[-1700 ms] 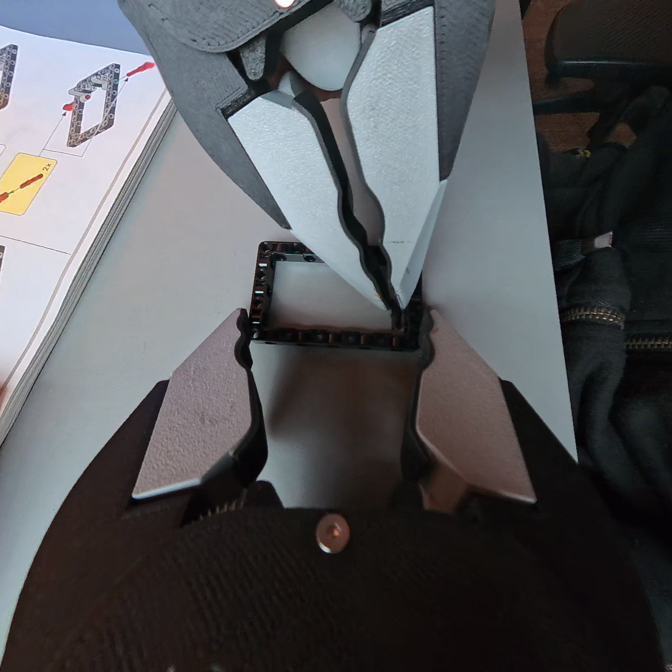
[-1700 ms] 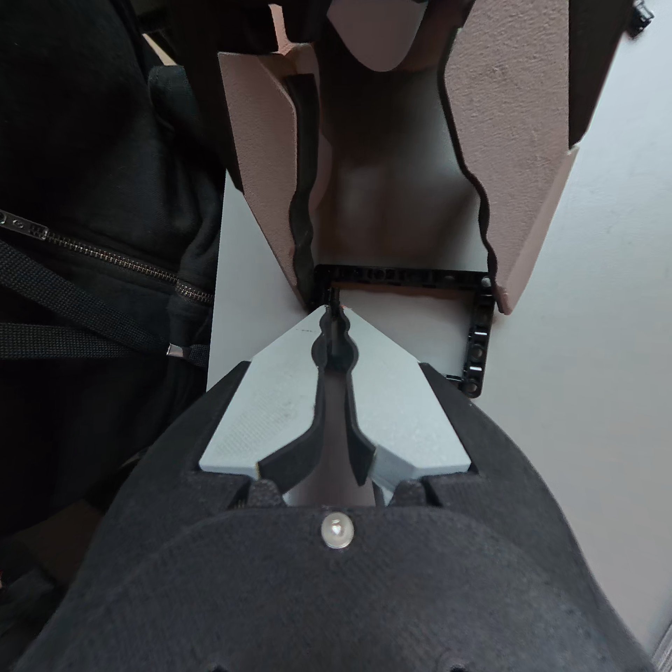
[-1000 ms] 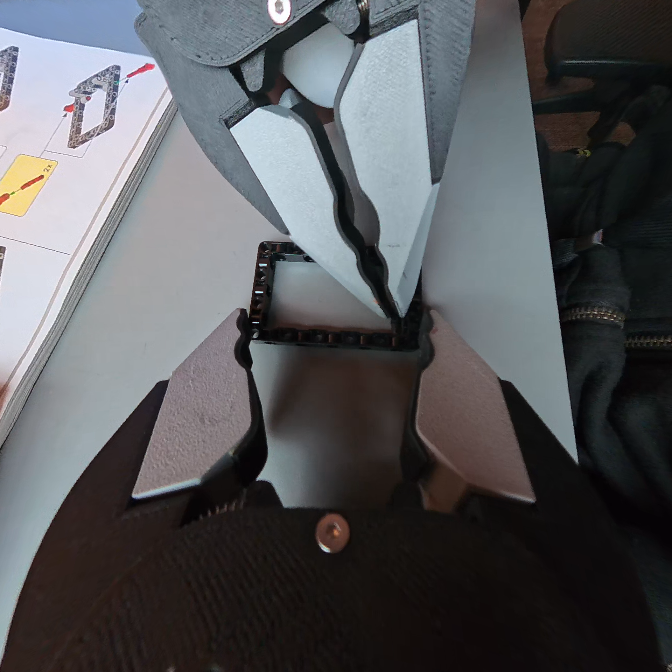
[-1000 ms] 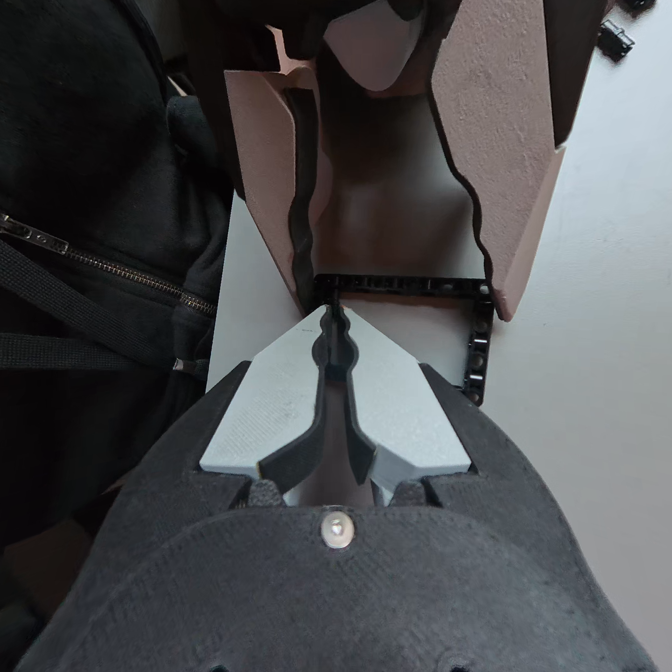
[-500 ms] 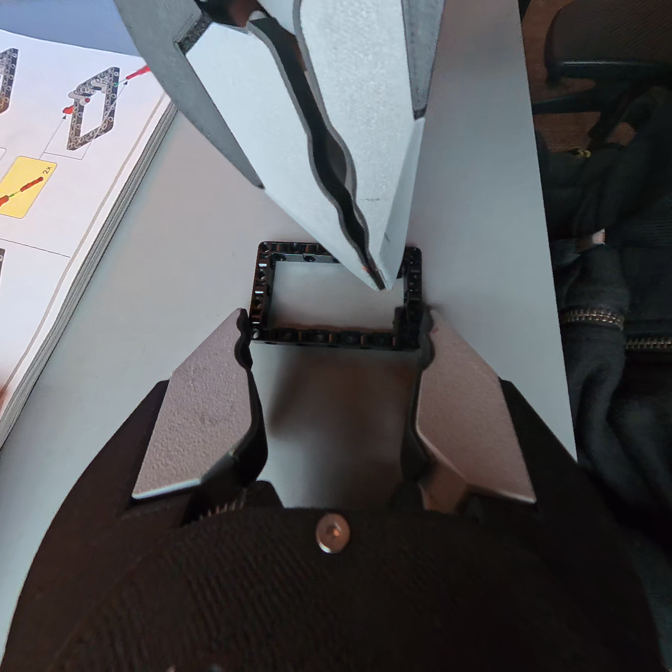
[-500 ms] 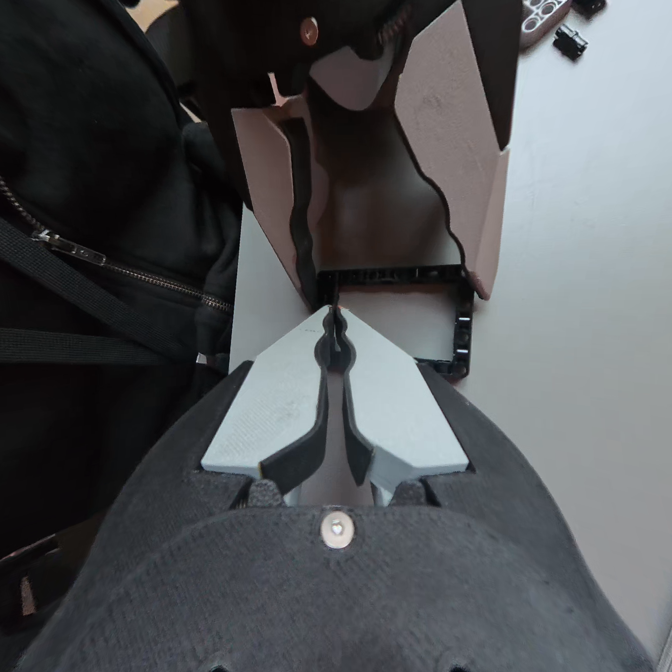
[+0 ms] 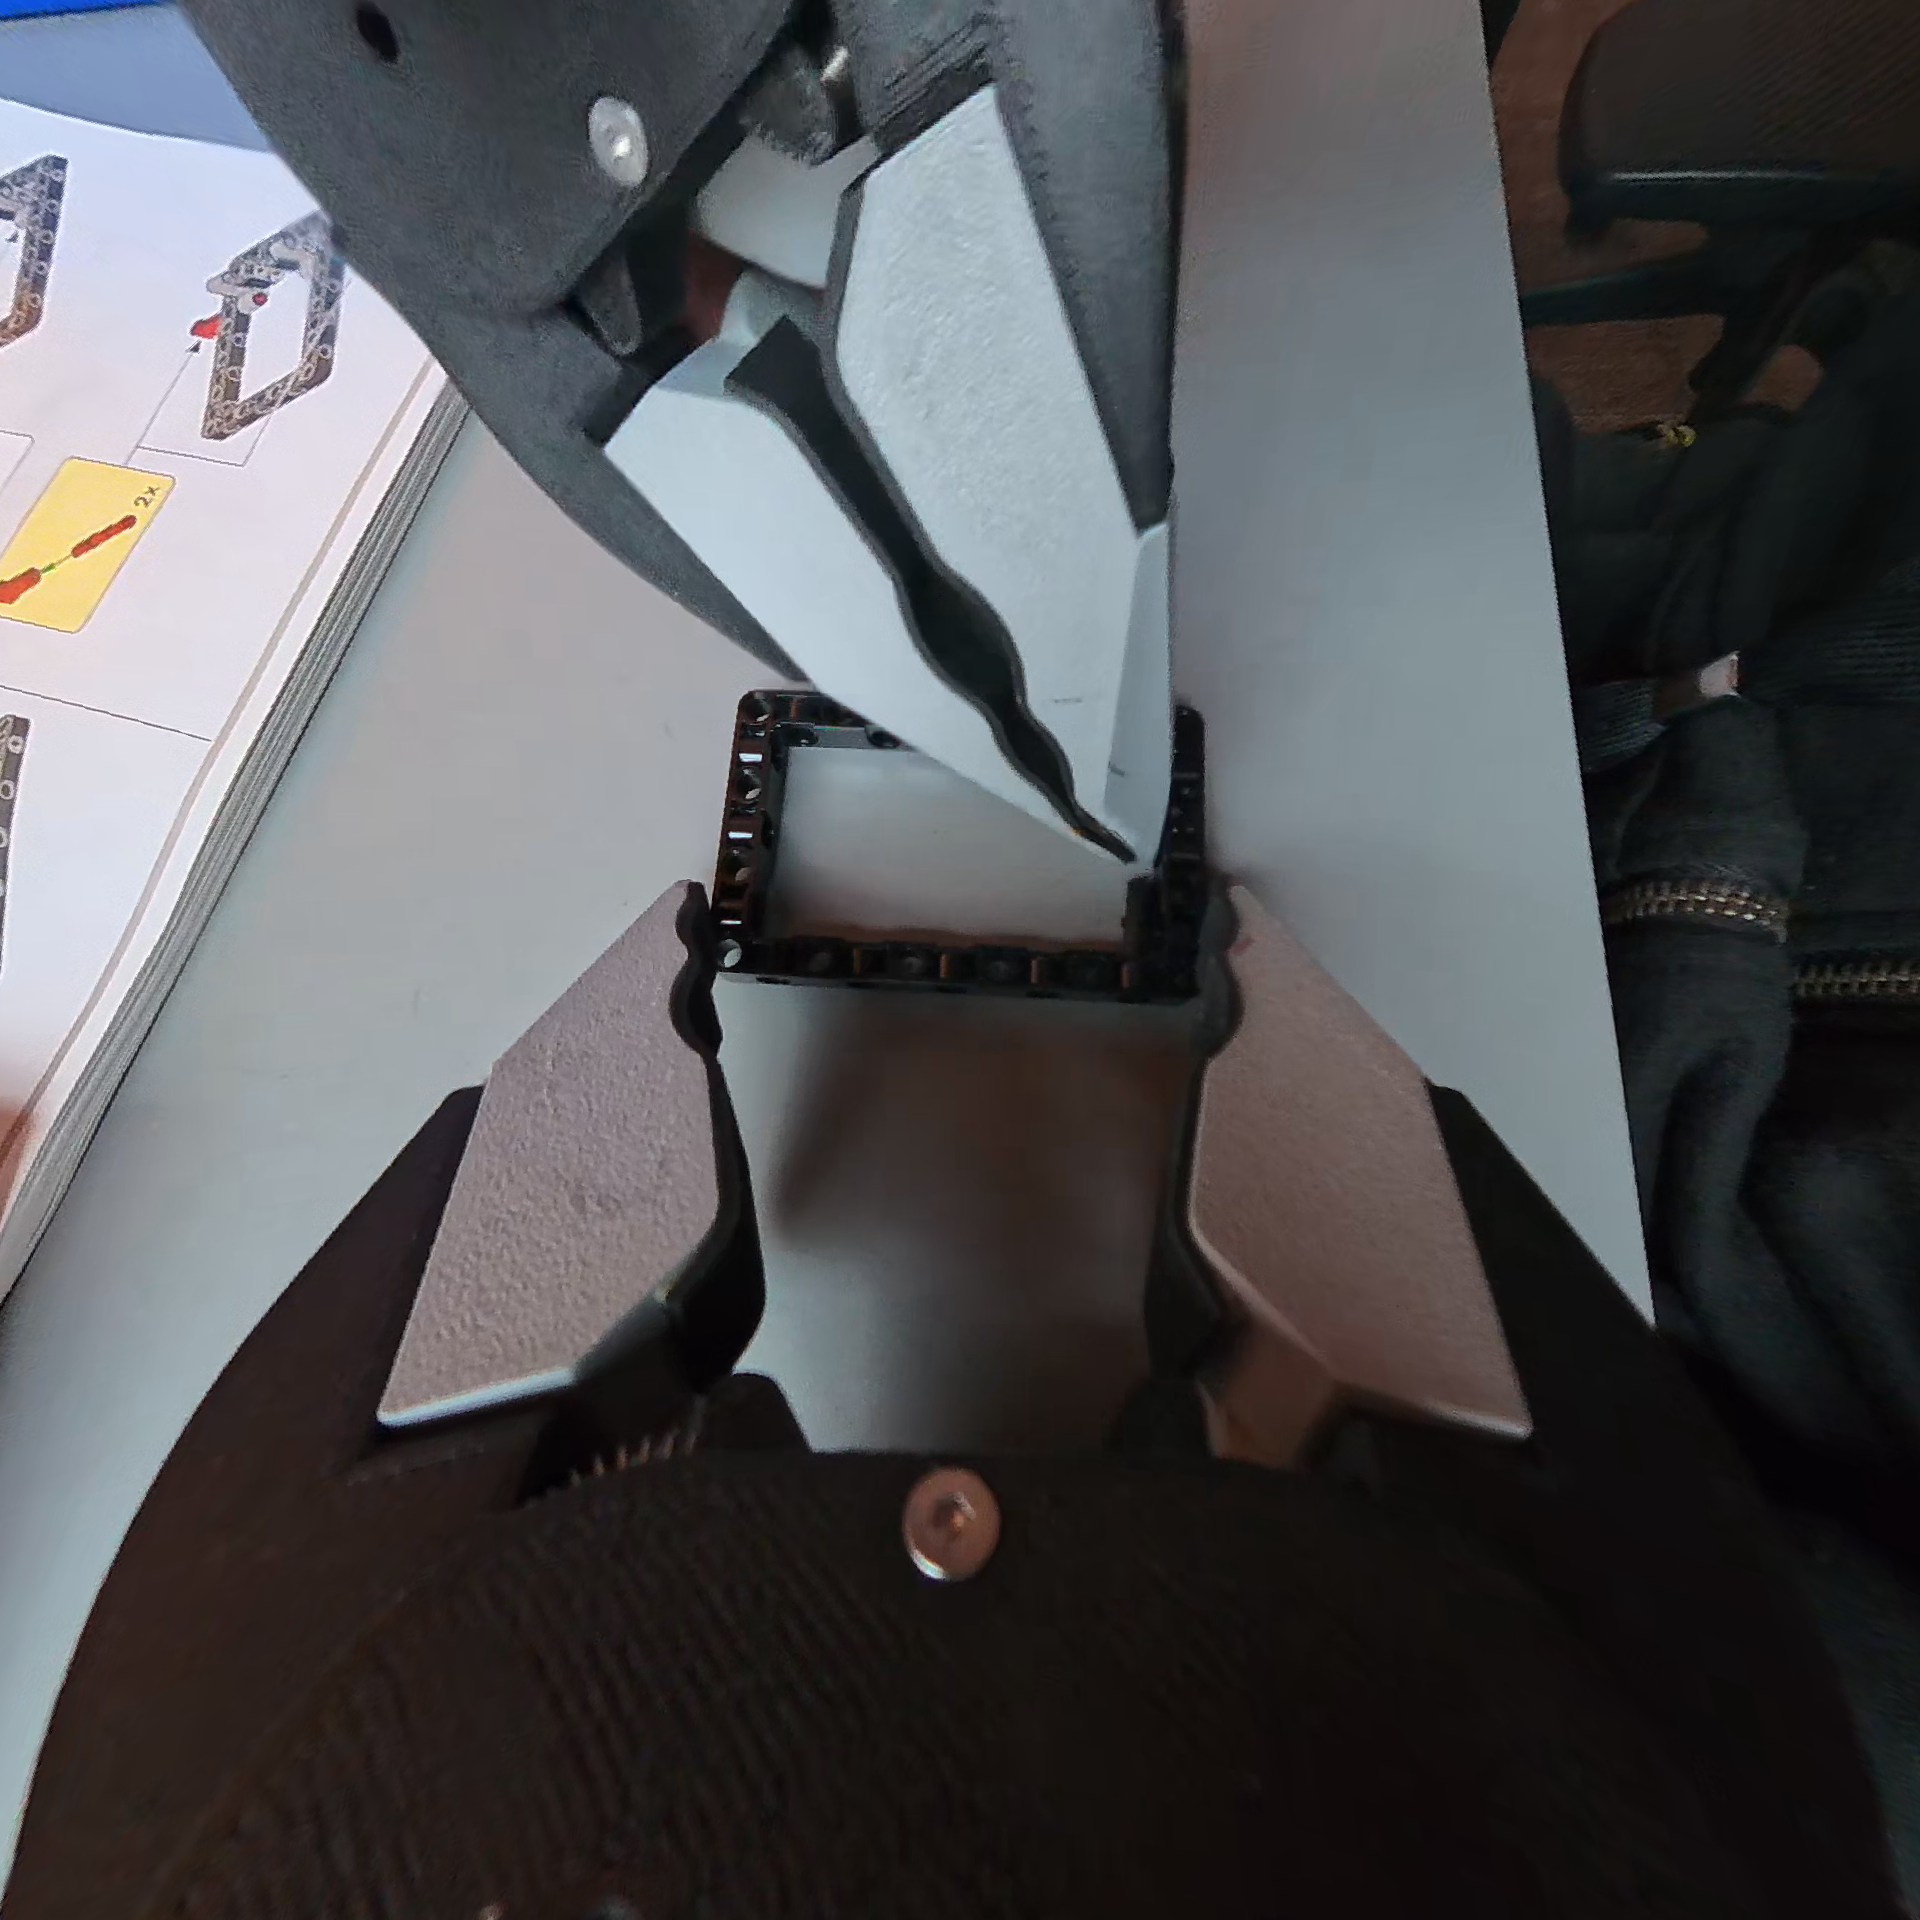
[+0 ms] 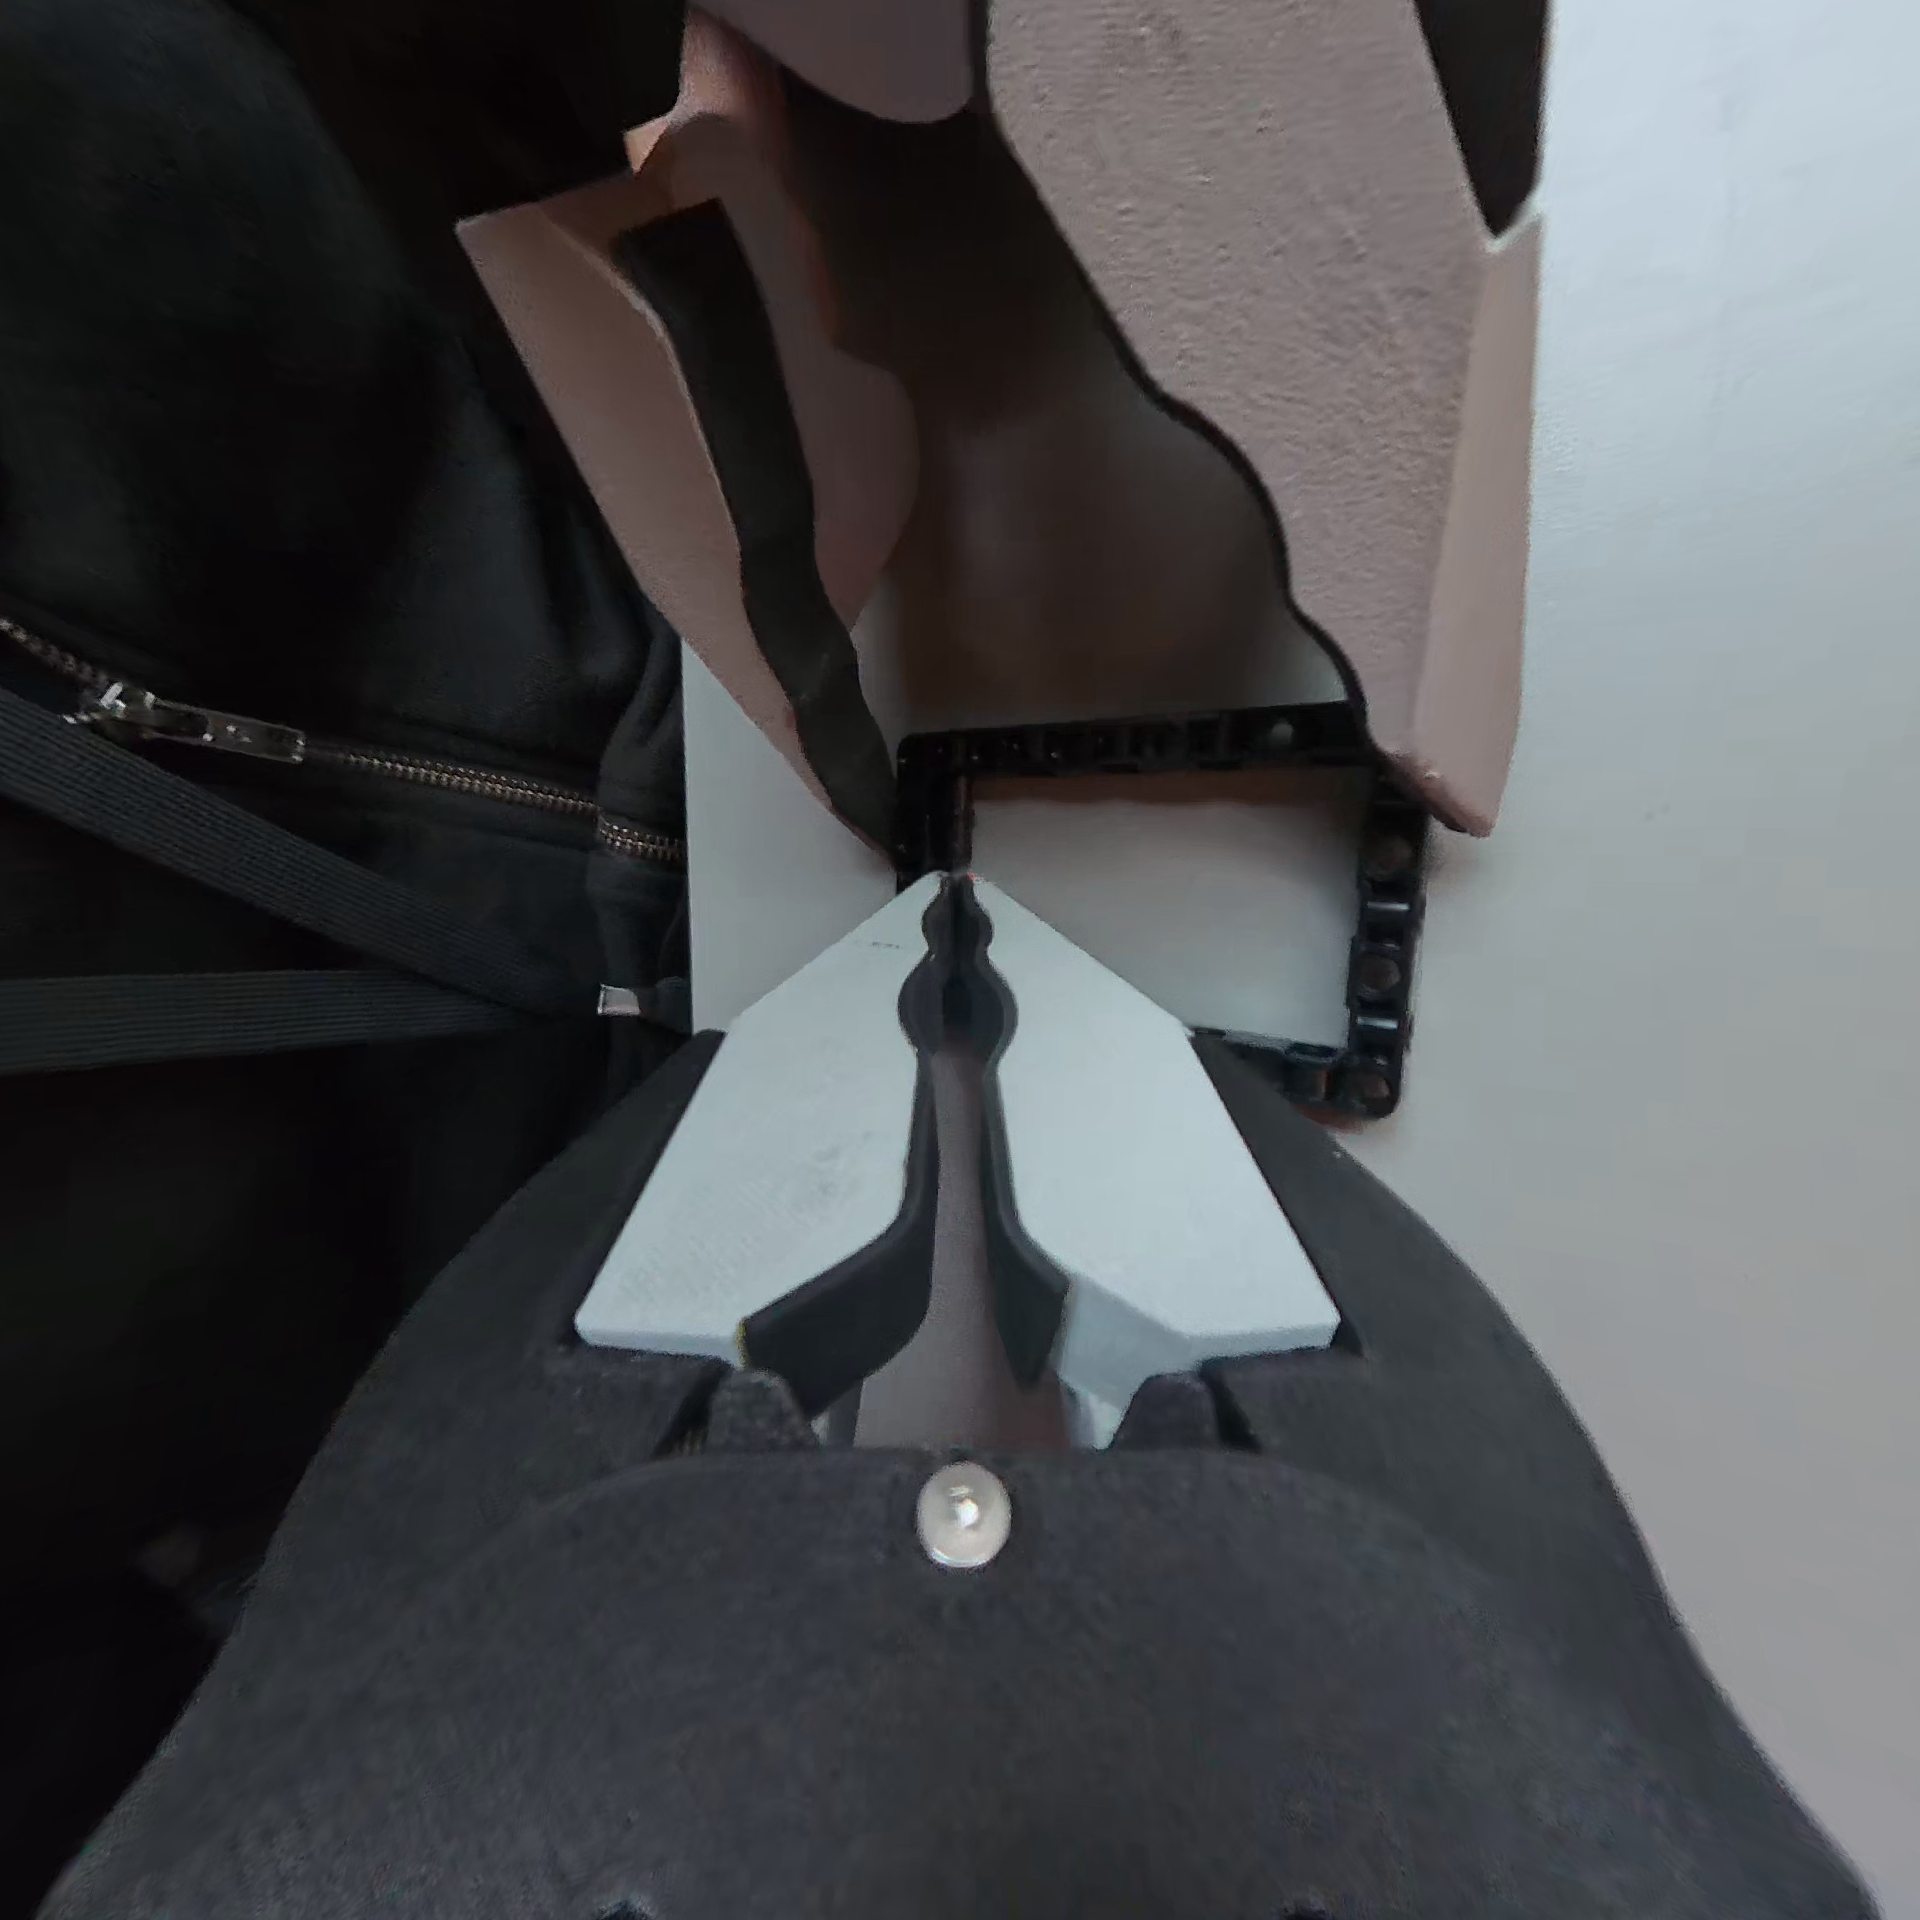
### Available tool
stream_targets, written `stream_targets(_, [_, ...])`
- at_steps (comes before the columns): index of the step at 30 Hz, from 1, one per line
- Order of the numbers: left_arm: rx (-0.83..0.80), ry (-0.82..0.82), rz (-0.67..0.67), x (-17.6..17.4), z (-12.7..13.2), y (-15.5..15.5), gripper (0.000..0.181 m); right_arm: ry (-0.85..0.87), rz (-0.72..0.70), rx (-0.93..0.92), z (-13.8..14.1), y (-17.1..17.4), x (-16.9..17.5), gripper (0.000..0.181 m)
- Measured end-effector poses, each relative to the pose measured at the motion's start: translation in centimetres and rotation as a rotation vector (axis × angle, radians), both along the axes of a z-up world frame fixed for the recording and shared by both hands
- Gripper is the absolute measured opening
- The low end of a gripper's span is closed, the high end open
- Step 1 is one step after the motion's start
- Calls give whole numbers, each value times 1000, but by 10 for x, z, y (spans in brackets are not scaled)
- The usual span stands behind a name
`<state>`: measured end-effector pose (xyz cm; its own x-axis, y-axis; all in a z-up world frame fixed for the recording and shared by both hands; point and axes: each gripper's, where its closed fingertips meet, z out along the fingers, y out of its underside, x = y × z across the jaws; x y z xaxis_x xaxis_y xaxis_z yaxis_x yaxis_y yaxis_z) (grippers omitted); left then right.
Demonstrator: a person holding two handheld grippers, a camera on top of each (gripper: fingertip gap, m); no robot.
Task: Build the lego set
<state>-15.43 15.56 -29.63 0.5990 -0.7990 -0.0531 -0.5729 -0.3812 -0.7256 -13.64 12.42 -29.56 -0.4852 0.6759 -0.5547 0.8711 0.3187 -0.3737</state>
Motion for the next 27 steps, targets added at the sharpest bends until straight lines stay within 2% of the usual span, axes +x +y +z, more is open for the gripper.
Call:
stream_targets(1, [1,0,0,0,0,0,93,-17,-2,-16,0,-1,-1,0])
stream_targets(6, [4,2,-1,0,0,0,92,-30,-9,-31,0,-3,-3,0])
stream_targets(15, [-5,-1,3,1,-1,0,92,122,-150,-177,4,-5,-12,0])
stream_targets(20, [-5,-2,4,1,-1,0,92,163,-178,-157,10,2,-13,0])
stream_targets(22, [-7,-3,4,1,-1,0,92,137,-205,-176,16,7,-12,0])
stream_targets(27, [15,6,12,1,0,1,92,-58,-238,-119,2,5,-1,0])
